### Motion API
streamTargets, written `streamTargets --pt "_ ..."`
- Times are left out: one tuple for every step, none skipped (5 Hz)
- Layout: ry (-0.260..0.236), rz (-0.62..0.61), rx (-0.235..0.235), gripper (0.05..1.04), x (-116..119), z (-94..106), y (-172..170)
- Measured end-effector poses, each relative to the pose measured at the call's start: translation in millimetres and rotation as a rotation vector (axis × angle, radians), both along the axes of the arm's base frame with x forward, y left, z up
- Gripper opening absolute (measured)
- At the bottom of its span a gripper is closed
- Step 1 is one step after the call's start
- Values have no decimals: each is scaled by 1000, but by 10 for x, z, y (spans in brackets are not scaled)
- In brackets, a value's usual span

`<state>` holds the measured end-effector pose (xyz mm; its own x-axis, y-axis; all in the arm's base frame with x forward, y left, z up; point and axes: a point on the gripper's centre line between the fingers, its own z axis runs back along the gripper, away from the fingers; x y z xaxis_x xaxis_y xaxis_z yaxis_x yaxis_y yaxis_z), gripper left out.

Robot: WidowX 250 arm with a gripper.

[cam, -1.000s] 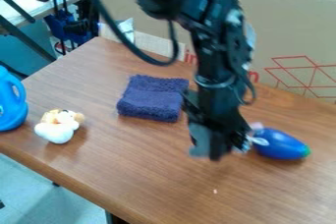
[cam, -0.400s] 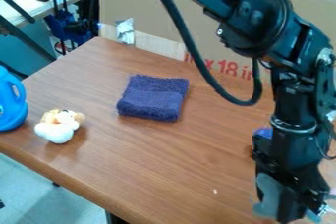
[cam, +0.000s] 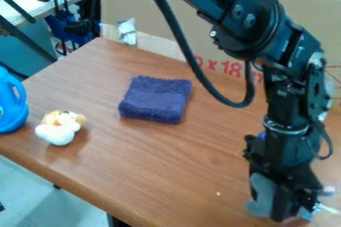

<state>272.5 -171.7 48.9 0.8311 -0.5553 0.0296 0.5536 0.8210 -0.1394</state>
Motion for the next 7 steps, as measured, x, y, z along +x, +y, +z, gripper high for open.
streamTargets --pt "-21 6 -10 889 72 -27 47" --pt "-65 2 -46 1019 140 -25 -21" --pt "-88 -6 -57 1009 147 -6 -62" --pt "-164 5 -92 1007 127 235 -69" --pt "-215 13 -91 1007 80 416 -11" --pt "-255 39 -91 1007 0 578 73" --pt "-286 75 -65 1007 -30 698 175"
